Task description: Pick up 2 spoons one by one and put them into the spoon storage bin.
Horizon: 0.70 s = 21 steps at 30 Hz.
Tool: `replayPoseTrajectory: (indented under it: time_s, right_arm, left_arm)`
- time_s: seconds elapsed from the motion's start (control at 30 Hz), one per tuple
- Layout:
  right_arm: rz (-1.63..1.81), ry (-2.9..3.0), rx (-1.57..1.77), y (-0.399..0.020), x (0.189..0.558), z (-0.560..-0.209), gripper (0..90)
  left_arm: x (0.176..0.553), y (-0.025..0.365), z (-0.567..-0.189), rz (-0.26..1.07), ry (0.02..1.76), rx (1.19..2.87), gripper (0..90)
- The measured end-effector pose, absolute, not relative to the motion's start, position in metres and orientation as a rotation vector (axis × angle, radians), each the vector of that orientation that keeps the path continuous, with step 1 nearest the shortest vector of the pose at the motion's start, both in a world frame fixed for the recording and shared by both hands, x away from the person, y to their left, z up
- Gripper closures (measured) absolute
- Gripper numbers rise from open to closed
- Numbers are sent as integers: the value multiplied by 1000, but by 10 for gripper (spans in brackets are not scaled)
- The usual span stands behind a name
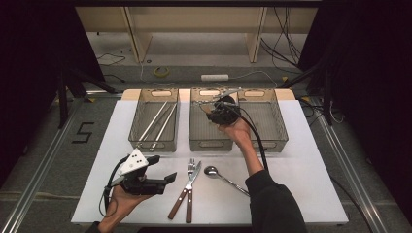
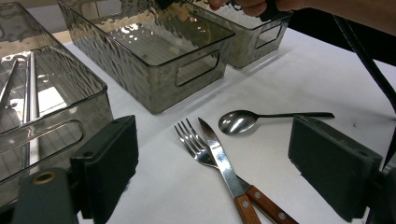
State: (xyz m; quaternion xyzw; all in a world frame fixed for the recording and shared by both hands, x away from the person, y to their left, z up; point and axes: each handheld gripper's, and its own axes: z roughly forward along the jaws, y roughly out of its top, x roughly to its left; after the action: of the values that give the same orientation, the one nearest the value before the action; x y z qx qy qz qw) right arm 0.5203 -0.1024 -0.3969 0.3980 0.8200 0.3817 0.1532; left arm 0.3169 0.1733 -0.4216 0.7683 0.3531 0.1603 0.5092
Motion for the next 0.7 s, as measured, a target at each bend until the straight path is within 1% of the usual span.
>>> replayPoseTrajectory:
  time_s: [0.23, 0.27, 0.57, 0.7]
  right_arm:
    - [1099, 2388, 1152, -98, 519, -404, 740]
    - [1102, 2394, 1153, -98, 520, -405, 712]
    - [1148, 2410, 1182, -107, 517, -397, 565]
    - [1160, 2441, 1173, -113, 509, -391, 467]
  left_arm:
    - [317, 173, -422, 386, 849, 1851, 153]
    - [317, 173, -422, 387, 848, 1854, 153]
    - [317, 173, -422, 387, 851, 1854, 153]
    - [317, 174, -422, 387, 853, 1856, 153]
